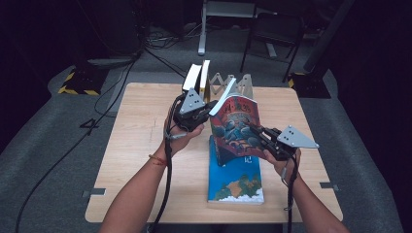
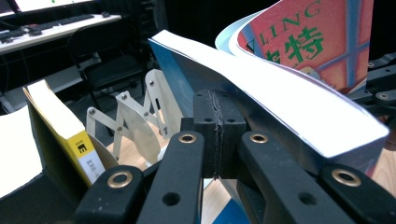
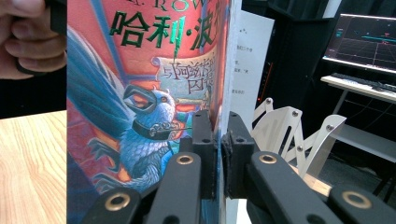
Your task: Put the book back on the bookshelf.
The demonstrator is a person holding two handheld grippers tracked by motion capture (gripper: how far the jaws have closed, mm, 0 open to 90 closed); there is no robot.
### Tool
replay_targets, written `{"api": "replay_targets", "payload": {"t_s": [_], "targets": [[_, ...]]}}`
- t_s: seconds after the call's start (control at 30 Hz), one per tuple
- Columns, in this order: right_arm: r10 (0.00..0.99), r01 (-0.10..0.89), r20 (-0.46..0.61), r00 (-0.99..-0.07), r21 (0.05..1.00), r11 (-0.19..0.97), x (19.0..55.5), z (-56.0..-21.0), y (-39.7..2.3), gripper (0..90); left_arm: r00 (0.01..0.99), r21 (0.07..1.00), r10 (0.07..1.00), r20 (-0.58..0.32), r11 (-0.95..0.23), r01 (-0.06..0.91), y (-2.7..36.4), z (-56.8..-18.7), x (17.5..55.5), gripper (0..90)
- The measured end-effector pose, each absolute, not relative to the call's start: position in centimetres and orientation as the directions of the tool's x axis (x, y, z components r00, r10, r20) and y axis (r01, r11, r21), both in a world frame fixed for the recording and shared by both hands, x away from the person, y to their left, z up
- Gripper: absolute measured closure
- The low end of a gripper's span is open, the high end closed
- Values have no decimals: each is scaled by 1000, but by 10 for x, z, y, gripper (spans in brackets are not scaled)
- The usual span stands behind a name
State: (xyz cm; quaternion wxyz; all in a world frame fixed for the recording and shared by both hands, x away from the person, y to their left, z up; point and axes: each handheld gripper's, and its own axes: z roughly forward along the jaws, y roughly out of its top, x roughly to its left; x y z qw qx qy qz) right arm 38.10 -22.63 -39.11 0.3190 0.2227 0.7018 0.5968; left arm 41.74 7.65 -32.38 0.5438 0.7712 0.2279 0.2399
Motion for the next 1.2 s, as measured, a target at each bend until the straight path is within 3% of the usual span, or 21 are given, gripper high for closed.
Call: {"api": "replay_targets", "payload": {"t_s": [0.13,0.23,0.37,0.57,0.87,1.2], "targets": [[689,-68,-168,-705,983,170,374,-398,-232,857,802,958,590,98,-274,85,75,-327,413,889],[683,-72,-176,-709,981,178,364,-401,-241,856,808,952,572,140,-302,48,66,-330,403,875],[662,-62,-181,-727,978,200,353,-407,-258,856,812,943,560,168,-330,33,65,-339,393,788],[632,-74,-206,-747,971,229,346,-409,-265,856,823,921,546,156,-381,78,72,-362,391,670],[601,-95,-250,-759,956,278,338,-412,-264,856,858,875,503,102,-457,164,86,-415,382,601],[598,-88,-248,-762,955,283,335,-414,-268,856,893,825,448,47,-521,218,72,-444,371,356]]}}
